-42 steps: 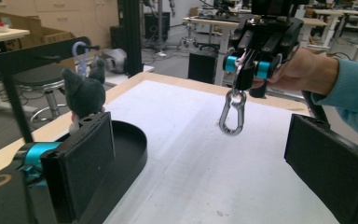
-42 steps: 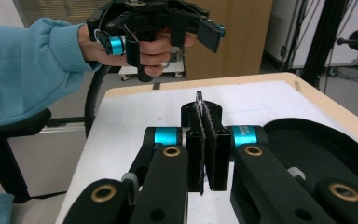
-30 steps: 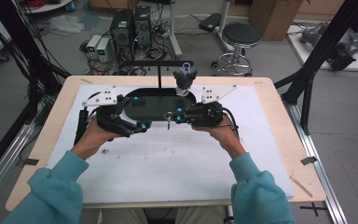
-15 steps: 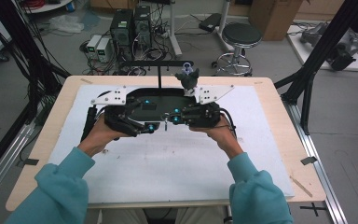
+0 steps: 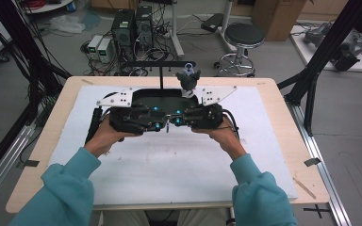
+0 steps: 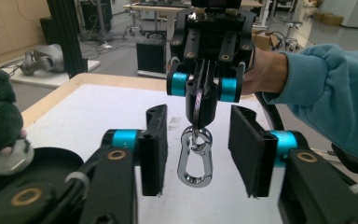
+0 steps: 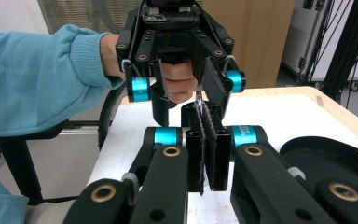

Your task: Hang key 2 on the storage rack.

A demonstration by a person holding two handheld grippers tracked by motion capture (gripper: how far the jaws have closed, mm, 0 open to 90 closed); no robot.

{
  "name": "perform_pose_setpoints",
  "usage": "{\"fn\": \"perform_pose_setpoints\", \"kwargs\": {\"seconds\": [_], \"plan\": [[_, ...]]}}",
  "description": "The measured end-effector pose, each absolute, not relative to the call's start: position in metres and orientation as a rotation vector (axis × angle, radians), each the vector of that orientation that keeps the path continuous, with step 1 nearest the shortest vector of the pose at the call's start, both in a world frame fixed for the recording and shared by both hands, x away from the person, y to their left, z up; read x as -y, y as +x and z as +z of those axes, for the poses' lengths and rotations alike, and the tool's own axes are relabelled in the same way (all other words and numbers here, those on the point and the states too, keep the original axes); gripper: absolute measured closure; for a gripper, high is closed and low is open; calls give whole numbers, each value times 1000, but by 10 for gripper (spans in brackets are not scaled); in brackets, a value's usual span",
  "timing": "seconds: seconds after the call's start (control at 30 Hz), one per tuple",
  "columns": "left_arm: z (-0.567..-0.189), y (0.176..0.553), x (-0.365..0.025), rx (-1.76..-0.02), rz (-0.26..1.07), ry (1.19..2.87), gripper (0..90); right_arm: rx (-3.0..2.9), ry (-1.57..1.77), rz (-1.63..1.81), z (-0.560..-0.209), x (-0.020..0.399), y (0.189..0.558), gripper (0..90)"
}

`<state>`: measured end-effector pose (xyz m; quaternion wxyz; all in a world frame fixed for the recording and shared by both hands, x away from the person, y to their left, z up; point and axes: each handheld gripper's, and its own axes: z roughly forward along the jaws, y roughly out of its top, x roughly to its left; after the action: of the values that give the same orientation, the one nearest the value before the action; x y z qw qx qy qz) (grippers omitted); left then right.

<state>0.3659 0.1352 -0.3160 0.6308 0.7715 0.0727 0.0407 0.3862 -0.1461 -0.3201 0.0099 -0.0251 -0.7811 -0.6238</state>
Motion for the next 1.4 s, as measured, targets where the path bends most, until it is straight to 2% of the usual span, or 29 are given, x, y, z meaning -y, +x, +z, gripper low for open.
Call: {"fn": "perform_pose_setpoints", "kwargs": {"seconds": [0.3,0.47,0.93,1.4], "plan": [[-316,365,-135,-155,93,1770,739,2438,-69,-1942,-320,146,385,886],[-315,365,-136,-153,94,1772,778,2434,-66,-1947,-320,145,385,886],[-316,365,-134,-153,101,1776,845,2440,-61,-1939,-320,145,385,886],[-316,365,-134,-152,108,1777,872,2444,-50,-1940,-321,145,386,885]]}}
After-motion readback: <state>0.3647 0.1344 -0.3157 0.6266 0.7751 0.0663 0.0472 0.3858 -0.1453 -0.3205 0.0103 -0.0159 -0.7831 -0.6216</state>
